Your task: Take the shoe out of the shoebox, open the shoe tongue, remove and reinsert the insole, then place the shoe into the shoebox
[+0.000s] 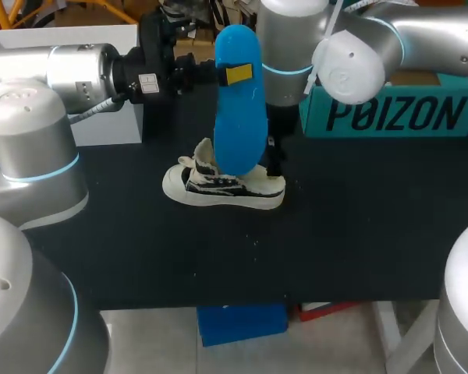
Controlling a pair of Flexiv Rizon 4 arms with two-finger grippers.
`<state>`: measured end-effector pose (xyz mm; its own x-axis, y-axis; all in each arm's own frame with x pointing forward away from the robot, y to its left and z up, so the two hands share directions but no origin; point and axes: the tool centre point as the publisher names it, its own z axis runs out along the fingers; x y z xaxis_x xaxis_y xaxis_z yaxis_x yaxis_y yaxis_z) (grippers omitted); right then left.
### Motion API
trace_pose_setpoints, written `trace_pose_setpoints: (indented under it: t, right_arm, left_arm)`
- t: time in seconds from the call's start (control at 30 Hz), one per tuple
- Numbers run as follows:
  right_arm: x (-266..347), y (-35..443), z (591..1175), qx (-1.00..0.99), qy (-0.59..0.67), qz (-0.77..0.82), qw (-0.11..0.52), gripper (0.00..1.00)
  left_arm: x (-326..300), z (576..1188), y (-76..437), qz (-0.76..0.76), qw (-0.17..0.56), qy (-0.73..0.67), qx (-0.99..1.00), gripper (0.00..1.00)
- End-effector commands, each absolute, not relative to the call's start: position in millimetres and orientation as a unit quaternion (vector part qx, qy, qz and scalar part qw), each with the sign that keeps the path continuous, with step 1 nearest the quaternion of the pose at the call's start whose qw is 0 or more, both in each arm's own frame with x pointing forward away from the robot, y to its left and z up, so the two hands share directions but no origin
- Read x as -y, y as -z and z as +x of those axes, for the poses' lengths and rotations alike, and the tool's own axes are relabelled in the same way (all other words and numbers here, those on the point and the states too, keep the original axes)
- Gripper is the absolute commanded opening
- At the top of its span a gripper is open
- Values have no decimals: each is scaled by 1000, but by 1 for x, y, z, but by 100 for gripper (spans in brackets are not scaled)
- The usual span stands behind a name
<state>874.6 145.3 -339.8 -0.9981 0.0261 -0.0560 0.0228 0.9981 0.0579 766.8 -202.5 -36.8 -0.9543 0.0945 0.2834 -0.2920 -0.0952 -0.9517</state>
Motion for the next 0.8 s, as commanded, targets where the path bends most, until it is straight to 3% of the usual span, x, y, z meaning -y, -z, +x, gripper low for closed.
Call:
trace_pose_setpoints:
  t: [0.03,0.5,0.8]
  right_arm:
    - [-132,346,871,-992,-123,20,30,100]
    - [-146,349,865,-896,-435,14,88,100]
    - [-152,356,864,-826,-555,23,95,100]
  left_arm:
    - [204,765,37,77,129,-736,660,0]
    - [204,765,37,77,129,-736,660,0]
    - [204,765,37,77,129,-736,660,0]
